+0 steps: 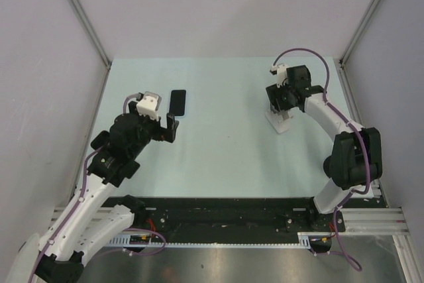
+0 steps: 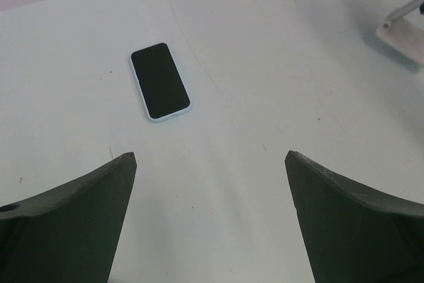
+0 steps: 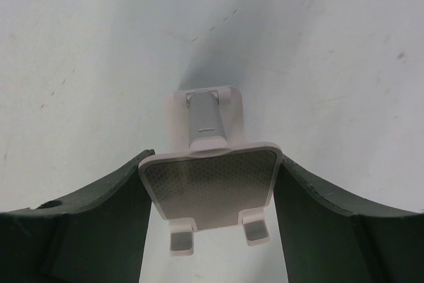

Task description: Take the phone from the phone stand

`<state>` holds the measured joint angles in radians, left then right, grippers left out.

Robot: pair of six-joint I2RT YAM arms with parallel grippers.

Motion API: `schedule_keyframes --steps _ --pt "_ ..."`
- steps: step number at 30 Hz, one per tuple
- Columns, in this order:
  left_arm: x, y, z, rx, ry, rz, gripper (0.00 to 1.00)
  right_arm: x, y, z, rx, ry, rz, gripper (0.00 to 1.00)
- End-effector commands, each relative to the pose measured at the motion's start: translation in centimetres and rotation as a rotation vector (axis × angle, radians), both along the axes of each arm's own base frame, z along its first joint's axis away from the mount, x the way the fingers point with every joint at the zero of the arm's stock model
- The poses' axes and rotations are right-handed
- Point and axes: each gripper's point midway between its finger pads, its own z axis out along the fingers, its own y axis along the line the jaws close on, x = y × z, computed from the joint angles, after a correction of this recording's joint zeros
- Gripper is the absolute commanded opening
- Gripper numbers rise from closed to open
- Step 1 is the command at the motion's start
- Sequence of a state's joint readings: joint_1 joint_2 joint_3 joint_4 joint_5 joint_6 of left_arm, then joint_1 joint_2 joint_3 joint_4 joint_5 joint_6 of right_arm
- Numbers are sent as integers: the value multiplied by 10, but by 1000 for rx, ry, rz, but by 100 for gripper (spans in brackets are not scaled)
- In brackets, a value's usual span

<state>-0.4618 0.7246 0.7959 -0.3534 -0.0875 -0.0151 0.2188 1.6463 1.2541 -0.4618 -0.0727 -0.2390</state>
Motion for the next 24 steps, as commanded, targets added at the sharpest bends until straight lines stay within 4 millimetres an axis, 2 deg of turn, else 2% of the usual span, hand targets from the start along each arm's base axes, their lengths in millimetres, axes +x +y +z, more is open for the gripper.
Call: schedule_keyframes --steps 1,2,4,5,6,7,8,9,10,11,12,14,15,17,20,24 --pt "5 1 3 36 -34 0 100 46 -26 46 -24 -162 -54 34" --pt "5 1 2 37 -32 0 100 55 -39 56 -25 -190 -82 33" --pt "7 2 -1 44 -25 6 100 65 -51 56 -30 -198 -90 32" --pt "7 2 -1 48 -25 8 100 74 -66 66 -34 -221 -119 32" --pt "8 3 -3 50 -21 13 100 79 -74 67 -38 -225 -130 32" --pt "9 3 -5 55 -17 15 100 82 -81 59 -47 -201 -138 32" --pt "9 3 -5 58 -16 17 100 90 -94 66 -53 -216 -165 31" --pt "10 3 -7 63 -8 18 100 93 -97 65 -63 -214 -172 32" --pt "10 4 -7 63 -10 21 100 96 -113 66 -78 -213 -200 32" --pt "10 3 -8 65 -6 19 100 100 -120 56 -89 -191 -211 32" --pt "11 3 -9 67 -3 18 100 105 -132 63 -101 -204 -233 32" --pt "11 3 -12 71 4 18 100 110 -144 51 -115 -172 -246 31" --pt "11 3 -12 73 4 18 100 115 -154 57 -117 -183 -262 32" --pt "12 3 -13 75 7 19 100 119 -162 48 -117 -160 -269 32" --pt "13 3 -15 81 11 21 100 125 -173 48 -106 -160 -289 32" --pt "13 3 -15 81 13 23 100 129 -187 32 -55 -136 -348 33"
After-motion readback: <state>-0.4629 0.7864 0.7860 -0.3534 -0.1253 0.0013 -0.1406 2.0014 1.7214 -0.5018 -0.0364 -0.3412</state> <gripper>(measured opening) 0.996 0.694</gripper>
